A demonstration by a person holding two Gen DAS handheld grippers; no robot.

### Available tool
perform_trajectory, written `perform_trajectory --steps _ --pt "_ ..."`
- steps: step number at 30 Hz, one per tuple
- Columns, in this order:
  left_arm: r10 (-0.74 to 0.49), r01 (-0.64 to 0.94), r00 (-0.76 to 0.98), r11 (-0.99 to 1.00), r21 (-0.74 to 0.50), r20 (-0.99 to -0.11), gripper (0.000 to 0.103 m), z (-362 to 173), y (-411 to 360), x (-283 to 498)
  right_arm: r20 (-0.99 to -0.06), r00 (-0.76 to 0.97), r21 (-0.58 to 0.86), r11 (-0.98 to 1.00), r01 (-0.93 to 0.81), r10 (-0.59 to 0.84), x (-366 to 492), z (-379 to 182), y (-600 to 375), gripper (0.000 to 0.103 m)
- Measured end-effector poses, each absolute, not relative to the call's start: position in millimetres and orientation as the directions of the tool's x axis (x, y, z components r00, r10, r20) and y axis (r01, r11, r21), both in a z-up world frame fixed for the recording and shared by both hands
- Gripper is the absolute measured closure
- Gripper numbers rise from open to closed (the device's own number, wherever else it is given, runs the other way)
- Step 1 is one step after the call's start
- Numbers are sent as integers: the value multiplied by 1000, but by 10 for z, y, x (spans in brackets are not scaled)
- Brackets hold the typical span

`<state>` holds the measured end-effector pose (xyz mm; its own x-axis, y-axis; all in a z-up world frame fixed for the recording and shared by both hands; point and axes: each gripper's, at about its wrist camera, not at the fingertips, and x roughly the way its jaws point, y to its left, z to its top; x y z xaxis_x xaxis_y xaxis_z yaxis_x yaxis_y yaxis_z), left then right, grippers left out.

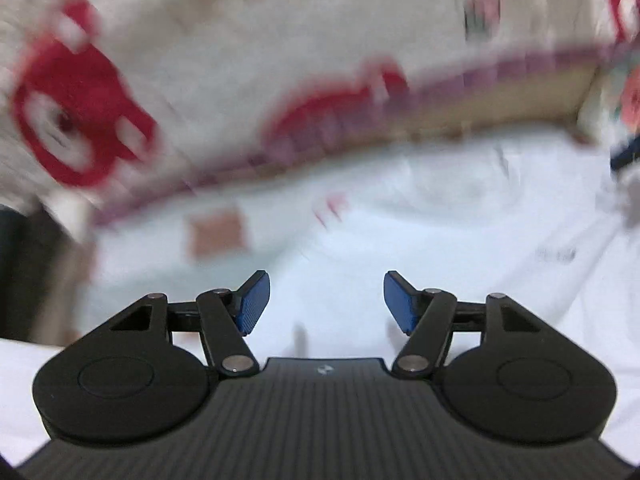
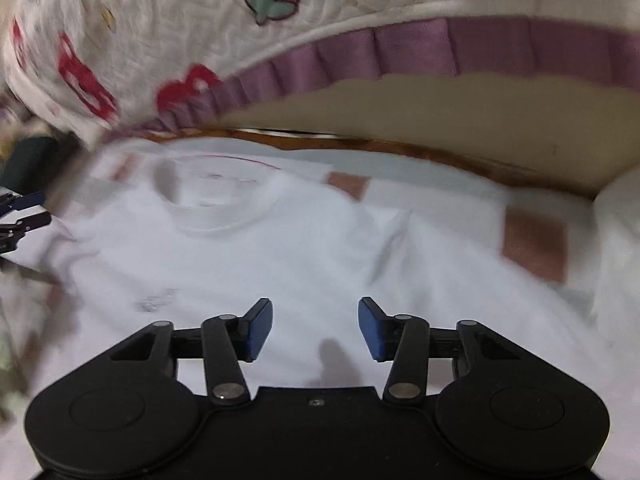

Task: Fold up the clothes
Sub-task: 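Grasp the shirt collar with the left gripper while the right gripper pinches the shoulder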

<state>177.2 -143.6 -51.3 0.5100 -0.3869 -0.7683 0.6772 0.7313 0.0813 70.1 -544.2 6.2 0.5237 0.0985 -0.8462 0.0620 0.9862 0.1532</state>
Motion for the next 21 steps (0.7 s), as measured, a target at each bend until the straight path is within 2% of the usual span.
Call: perform_trajectory --steps 2,4,7,11,13,14,15,18,21 --pt "-471 710 493 704 25 -732 43 -594 -1592 1827 -851 524 76 996 46 41 834 21 -5423 51" --pt "-559 729 469 682 -57 -684 40 -637 -1679 1941 -831 555 66 997 34 36 941 8 -5442 51" --pt "-567 691 436 708 -143 -699 39 -696 -1696 2289 -801 598 6 999 -36 27 1058 -38 -5394 51" --pt "-551 791 346 607 -80 -759 33 -762 -1826 2537 -781 624 -151 960 -236 31 1137 -171 -5254 51" --pt "-464 826 387 558 77 -797 33 -857 -1938 2570 -786 617 -146 953 -264 50 1201 -270 -5299 51" --pt "-408 820 451 539 189 -794 33 -903 -1989 2544 -790 611 -126 960 -249 55 1245 -315 -5357 51" --pt "-391 814 493 524 252 -777 33 -925 -2001 2517 -792 607 -105 967 -233 60 1271 -351 -5413 51" --pt "-447 820 414 561 113 -793 33 -921 -1924 2597 -796 599 -48 976 -210 89 1332 -426 -5536 51" --pt "-471 836 352 546 46 -808 29 -956 -1953 2630 -801 584 -8 974 -227 130 1360 -477 -5561 51"
